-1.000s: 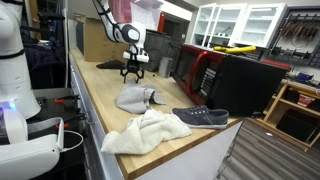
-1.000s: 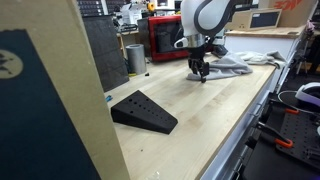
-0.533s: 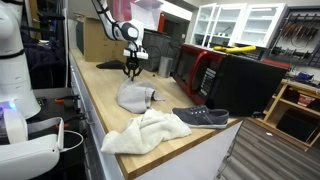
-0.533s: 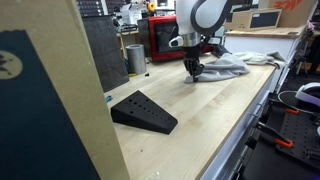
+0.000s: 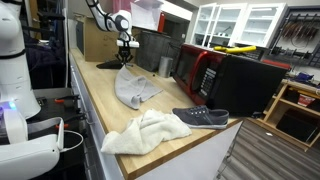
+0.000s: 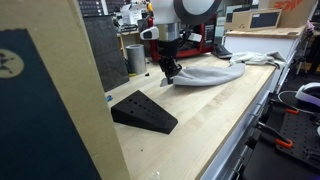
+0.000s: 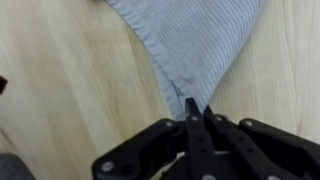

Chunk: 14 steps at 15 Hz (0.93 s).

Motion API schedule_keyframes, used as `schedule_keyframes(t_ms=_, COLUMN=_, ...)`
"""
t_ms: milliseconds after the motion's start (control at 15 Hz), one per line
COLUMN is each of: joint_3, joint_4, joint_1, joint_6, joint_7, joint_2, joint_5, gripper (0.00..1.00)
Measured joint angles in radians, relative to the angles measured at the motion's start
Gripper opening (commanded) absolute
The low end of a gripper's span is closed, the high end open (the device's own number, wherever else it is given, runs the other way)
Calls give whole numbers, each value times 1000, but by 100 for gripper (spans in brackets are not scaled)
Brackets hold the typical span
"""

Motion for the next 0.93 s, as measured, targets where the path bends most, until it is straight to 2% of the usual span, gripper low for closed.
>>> schedule_keyframes(t_ms=67, joint_3=10, joint_4=23, joint_1=15, joint_6=0, joint_7=10, joint_2=8, joint_5=-1, gripper=30)
schedule_keyframes(t_ms=133, joint_3=18, joint_4=45, joint_1=28, joint_6=0, joint_7=20, joint_2=18, joint_5=-1, gripper=31)
schedule_keyframes(t_ms=267, joint_3=29, joint_4=81, joint_1=43, joint_6=0, joint_7=22, joint_2=38, joint_5=-1, gripper=41)
schedule_keyframes(t_ms=533, joint_3=34, joint_4=115, joint_1=34, joint_6=2, joint_7=20, joint_2=38, joint_5=6, gripper=72)
schedule_keyframes(t_ms=800, joint_3=29, joint_4=113, joint_1=-18, joint_6=4, joint_7=-4, joint_2=-31, joint_5=89, gripper=100)
schedule_keyframes(t_ms=933, joint_3=18, joint_4=106, joint_1=-51, joint_6=4, joint_7=-24, joint_2=-64, joint_5=144, gripper=100)
